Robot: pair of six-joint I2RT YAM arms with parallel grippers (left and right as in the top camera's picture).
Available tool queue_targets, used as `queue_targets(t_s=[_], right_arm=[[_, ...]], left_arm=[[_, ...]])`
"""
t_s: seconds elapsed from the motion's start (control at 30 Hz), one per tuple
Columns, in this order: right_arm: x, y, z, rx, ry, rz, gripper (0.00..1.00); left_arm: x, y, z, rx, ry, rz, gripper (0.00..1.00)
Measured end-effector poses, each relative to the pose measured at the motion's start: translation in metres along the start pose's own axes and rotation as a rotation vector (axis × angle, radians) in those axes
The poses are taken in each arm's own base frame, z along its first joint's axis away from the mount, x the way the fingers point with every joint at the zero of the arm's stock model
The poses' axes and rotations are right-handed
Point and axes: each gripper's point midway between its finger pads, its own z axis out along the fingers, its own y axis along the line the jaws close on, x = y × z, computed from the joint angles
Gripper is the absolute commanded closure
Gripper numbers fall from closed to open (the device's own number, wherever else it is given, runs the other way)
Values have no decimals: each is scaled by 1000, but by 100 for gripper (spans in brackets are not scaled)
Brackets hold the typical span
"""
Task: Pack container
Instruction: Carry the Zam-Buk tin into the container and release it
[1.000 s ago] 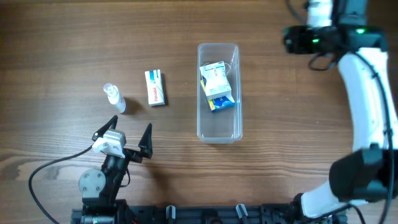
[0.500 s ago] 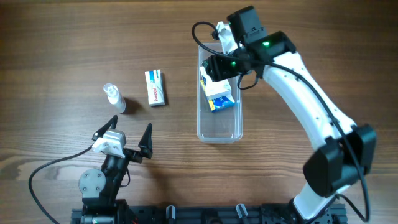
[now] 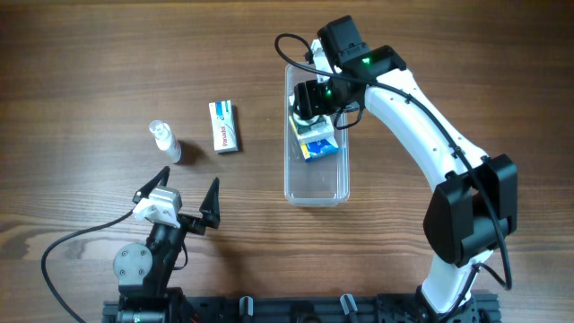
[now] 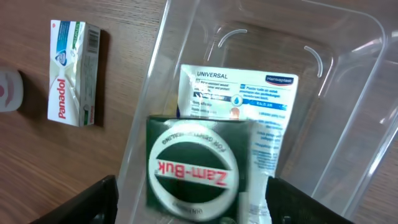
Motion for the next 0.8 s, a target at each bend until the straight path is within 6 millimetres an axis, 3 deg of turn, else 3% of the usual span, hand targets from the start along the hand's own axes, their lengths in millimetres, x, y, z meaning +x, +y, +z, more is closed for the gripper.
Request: queue_targets(t_s=[0.13,0.2,0.27,0.37,0.4,0.6,0.8], right_arm=[[0,0,0,0,-1,6,20],[-2,0,0,-1,-9,8,30],[-4,1,0,-3,-16,17,46],[-8,1,0,-3,-33,25,80],[-9,1,0,-4,-37,24,84],[-8,5,0,-7,-34,24,89],[15,37,8,1,32,-48,89]], left_arm=[[0,0,0,0,0,0,0],[0,0,0,0,0,0,0],[0,0,0,0,0,0,0],[0,0,0,0,0,0,0],[0,0,0,0,0,0,0],[0,0,0,0,0,0,0],[0,0,0,0,0,0,0]])
